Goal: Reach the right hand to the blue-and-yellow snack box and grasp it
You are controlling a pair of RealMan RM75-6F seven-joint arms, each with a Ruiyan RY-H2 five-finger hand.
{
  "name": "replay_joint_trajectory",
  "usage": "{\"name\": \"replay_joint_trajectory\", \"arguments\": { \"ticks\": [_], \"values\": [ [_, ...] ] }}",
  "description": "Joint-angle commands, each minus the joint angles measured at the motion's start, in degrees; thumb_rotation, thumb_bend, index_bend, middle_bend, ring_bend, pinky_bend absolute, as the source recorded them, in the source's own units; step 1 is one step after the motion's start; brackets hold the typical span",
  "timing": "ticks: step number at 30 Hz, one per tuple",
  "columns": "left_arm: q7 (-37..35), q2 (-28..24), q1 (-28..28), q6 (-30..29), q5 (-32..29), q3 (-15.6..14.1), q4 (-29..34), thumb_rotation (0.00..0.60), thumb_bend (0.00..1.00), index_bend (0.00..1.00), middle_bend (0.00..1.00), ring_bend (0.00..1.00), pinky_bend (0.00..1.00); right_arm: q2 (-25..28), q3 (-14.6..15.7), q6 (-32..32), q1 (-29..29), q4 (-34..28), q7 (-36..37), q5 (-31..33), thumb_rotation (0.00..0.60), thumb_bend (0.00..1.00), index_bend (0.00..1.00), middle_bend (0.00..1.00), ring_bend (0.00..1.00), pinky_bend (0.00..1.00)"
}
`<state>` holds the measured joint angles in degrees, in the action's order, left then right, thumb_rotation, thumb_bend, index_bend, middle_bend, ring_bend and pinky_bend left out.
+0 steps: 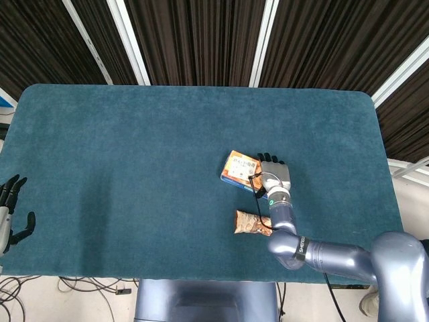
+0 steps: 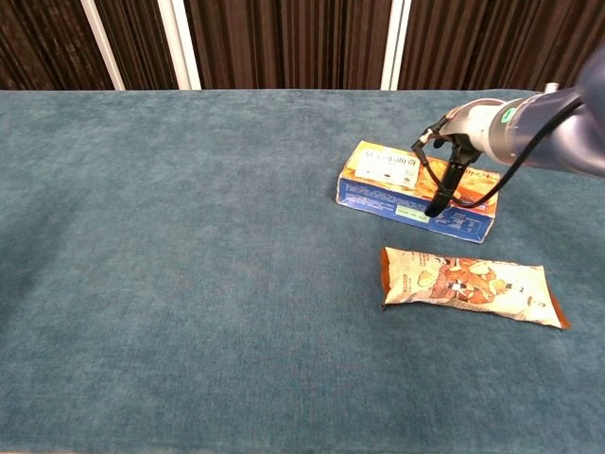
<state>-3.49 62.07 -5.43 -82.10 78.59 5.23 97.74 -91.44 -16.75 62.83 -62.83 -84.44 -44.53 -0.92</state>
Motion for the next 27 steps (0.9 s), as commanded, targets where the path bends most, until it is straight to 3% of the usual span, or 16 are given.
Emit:
{"name": "replay_joint_trajectory", "arguments": {
  "ticks": [1,10,14,20,27],
  "values": [
    [0.03,0.01,0.0,0.09,-0.05,-0.05,-0.01,0.6,0.53,0.03,0.0,0.01,0.01,-1.25,-0.31,-0.24,-0.69,1.92,-1.44,0.62,0.6,0.0,0.0,0.0,0.0,0.13],
    [0.34,-0.07,-0.1,0.33,-0.29,-0.04,0.31,0.6,0.53,0.03,0.0,0.01,0.01,-4.42,0.05,-1.95,-0.37,6.61,-2.57,-1.86,0.6,0.0,0.0,0.03,0.03,0.13],
    [0.08,-0.1,-0.02,0.32,-0.36,-0.06,0.23,0.6,0.53,0.03,0.0,0.01,0.01,-5.97,-0.23,-2.72,0.72,8.46,0.06,-5.24,0.6,0.0,0.03,0.12,0.13,0.13],
    [0.0,-0.18,-0.04,0.42,-0.36,-0.09,0.28,0.6,0.53,0.04,0.0,0.01,0.01,-7.21,-1.83,-3.33,2.88,9.71,5.67,-10.27,0.6,0.0,0.2,0.35,0.39,0.16],
    [-0.53,-0.28,0.16,0.4,-0.48,-0.19,0.08,0.6,0.53,0.04,0.0,0.01,0.01,-7.11,-3.81,-6.48,7.6,10.41,18.58,-21.11,0.6,0.07,0.32,0.44,0.5,0.28]
  ]
}}
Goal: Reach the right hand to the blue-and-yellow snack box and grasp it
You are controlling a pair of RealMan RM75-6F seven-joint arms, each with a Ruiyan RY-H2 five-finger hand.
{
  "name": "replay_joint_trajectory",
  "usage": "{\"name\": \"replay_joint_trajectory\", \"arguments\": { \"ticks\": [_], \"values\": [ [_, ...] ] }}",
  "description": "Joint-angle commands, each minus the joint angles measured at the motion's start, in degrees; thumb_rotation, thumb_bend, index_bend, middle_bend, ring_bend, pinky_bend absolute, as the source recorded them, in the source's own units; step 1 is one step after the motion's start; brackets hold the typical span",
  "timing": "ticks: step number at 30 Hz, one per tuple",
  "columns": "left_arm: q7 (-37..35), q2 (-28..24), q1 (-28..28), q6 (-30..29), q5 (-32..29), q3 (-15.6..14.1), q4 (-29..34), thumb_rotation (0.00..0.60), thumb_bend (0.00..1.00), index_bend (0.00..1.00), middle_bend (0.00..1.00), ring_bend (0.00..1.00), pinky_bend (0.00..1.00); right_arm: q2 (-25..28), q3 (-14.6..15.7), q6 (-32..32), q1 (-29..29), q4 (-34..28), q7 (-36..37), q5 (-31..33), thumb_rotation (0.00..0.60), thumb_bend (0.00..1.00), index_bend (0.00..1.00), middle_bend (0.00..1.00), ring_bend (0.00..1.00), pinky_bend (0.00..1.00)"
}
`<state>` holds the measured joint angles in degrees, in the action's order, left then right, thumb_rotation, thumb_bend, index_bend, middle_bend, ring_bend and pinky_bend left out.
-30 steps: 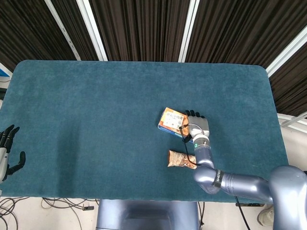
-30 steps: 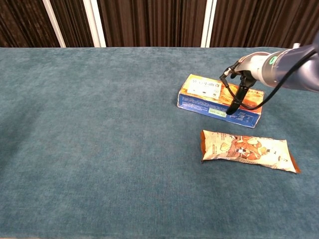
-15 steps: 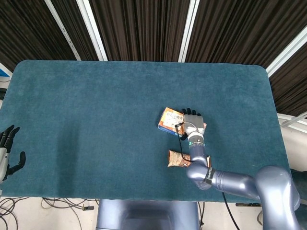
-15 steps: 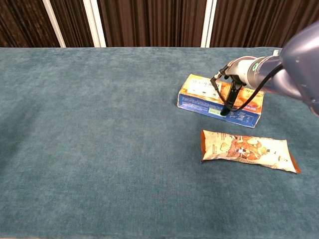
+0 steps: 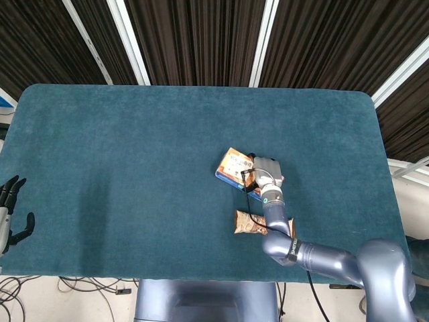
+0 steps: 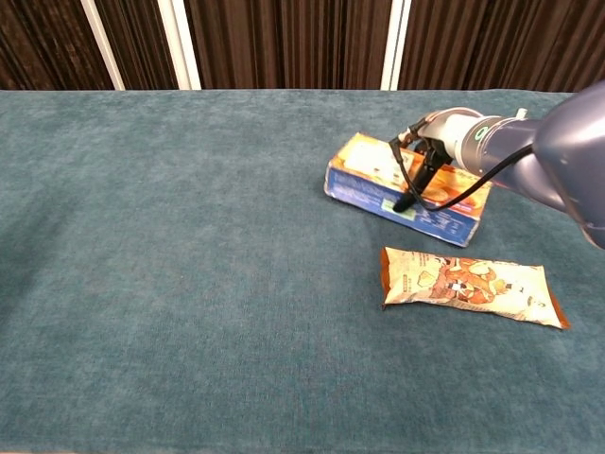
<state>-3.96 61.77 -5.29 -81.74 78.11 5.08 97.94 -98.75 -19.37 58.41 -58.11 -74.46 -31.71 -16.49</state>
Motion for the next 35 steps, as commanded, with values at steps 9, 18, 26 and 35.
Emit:
{"name": "replay_joint_trajectory", "arguments": {
  "ticks": [9,18,26,35],
  "values": [
    [0.35,0.18,-0.01,-0.03,-0.04,0.01,-0.06,0.6,0.53,0.04,0.0,0.01,0.01,5.04,-1.9,-2.14,7.69,-5.36,14.52,-16.17,0.6,0.08,0.34,0.45,0.51,0.3],
    [1.2,0.31,-0.09,-0.06,-0.31,0.12,0.23,0.6,0.53,0.04,0.0,0.01,0.01,18.52,-3.94,-3.49,14.58,-22.62,24.0,-26.61,0.6,0.08,0.34,0.45,0.51,0.3],
    [2.2,0.66,0.04,-0.51,-0.07,-0.03,0.59,0.6,0.53,0.04,0.0,0.01,0.01,30.03,-4.14,-2.5,20.91,-35.0,30.43,-36.29,0.6,0.07,0.34,0.45,0.5,0.3],
    [2.81,0.84,0.27,-1.07,-0.02,-0.03,0.78,0.6,0.53,0.04,0.0,0.01,0.01,39.02,-3.62,-0.49,26.38,-43.27,36.84,-45.44,0.6,0.06,0.34,0.45,0.49,0.3]
  ]
}}
